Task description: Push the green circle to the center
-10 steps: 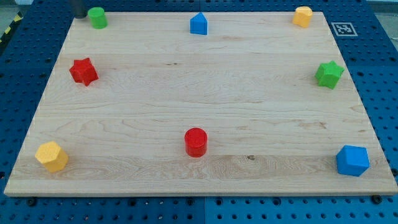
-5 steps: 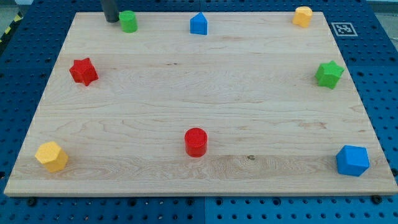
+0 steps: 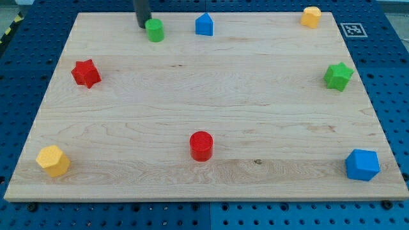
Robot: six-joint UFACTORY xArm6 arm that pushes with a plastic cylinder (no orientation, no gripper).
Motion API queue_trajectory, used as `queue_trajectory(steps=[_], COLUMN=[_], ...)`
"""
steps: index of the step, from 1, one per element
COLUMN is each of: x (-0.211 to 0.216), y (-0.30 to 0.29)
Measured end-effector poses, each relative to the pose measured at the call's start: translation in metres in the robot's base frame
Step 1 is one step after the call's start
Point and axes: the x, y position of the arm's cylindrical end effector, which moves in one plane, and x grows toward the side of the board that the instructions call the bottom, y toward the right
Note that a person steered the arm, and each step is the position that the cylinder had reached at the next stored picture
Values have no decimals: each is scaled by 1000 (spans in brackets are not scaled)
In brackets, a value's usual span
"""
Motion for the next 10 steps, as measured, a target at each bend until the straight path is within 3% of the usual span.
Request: queue_trajectory(steps=[3,7,10], x=[74,77,110], y=[82,35,108])
